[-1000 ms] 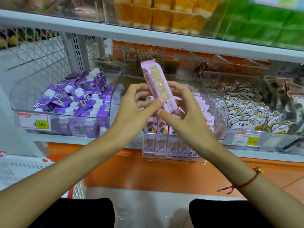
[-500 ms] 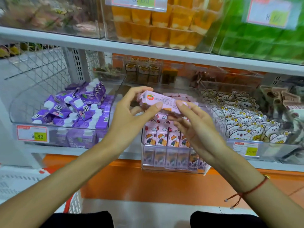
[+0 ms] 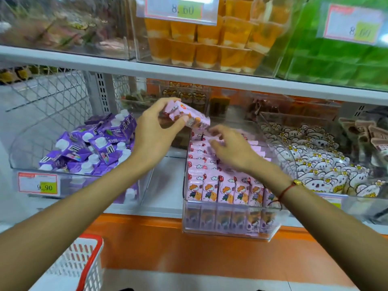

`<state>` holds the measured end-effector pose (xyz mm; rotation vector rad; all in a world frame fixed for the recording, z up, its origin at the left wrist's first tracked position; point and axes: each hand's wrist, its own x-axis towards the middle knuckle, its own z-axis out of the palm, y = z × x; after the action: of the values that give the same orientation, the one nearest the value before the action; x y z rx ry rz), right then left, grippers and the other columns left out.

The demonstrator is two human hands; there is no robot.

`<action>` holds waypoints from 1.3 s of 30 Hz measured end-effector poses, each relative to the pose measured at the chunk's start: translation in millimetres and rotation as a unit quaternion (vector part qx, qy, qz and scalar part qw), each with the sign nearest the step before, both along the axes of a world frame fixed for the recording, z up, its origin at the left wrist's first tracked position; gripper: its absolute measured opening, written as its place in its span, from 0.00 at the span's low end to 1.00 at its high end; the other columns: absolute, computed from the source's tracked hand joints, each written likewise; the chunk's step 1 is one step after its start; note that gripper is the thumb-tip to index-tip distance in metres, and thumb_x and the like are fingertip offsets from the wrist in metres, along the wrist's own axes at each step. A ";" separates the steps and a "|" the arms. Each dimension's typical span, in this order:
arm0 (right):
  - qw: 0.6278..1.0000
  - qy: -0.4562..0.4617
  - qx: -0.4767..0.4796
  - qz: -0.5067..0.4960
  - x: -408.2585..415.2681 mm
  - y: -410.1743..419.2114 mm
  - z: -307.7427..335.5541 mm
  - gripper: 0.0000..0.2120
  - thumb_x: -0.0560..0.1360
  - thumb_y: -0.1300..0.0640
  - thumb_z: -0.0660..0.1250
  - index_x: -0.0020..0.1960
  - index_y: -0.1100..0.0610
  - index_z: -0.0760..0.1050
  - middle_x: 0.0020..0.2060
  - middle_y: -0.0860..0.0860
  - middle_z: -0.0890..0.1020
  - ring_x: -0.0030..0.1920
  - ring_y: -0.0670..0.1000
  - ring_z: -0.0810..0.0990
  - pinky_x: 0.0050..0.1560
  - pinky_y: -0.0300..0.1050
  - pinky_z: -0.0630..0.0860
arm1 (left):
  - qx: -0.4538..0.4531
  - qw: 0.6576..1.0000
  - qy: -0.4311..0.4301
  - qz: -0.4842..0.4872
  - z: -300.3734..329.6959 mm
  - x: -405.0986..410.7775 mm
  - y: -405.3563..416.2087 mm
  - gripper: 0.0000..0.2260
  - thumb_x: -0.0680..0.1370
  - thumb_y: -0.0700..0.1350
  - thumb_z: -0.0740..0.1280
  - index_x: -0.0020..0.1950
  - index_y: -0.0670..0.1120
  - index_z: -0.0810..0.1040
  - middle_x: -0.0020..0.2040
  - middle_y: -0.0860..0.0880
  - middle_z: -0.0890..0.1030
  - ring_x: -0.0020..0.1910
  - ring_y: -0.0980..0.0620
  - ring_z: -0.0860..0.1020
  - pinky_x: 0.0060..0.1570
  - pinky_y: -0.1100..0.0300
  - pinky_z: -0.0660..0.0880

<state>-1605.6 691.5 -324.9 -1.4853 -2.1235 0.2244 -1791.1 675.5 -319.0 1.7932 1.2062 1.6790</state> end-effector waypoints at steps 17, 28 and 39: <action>0.990 -0.121 -0.047 0.061 1.1 15.2 -23.4 0.20 0.83 0.49 0.51 0.73 0.52 0.64 0.71 0.52 0.69 0.70 0.54 0.60 0.67 0.55 0.61 | -0.052 0.869 0.486 0.076 21.2 27.6 65.5 0.21 0.74 0.53 0.71 0.65 0.52 0.73 0.60 0.46 0.79 0.58 0.42 0.77 0.47 0.55 0.70; 0.983 -0.162 0.061 0.066 0.0 23.8 -16.1 0.19 0.82 0.51 0.54 0.70 0.55 0.67 0.69 0.53 0.71 0.65 0.56 0.69 0.63 0.53 0.65 | -0.094 0.959 0.258 0.076 -7.4 22.8 4.5 0.18 0.76 0.45 0.68 0.66 0.53 0.74 0.60 0.52 0.80 0.58 0.52 0.78 0.54 0.57 0.75; 0.977 -0.214 -0.018 0.018 -17.0 52.4 -3.1 0.14 0.78 0.52 0.60 0.61 0.54 0.77 0.62 0.56 0.77 0.62 0.58 0.74 0.56 0.48 0.70 | -0.175 0.962 0.204 0.051 -33.4 8.7 -76.0 0.15 0.78 0.55 0.63 0.65 0.62 0.72 0.51 0.57 0.82 0.41 0.60 0.78 0.42 0.60 0.71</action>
<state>-1622.6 743.9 -328.1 -1.6309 -2.4926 -0.0515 -1782.3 599.5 -352.4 1.9227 1.6727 1.0750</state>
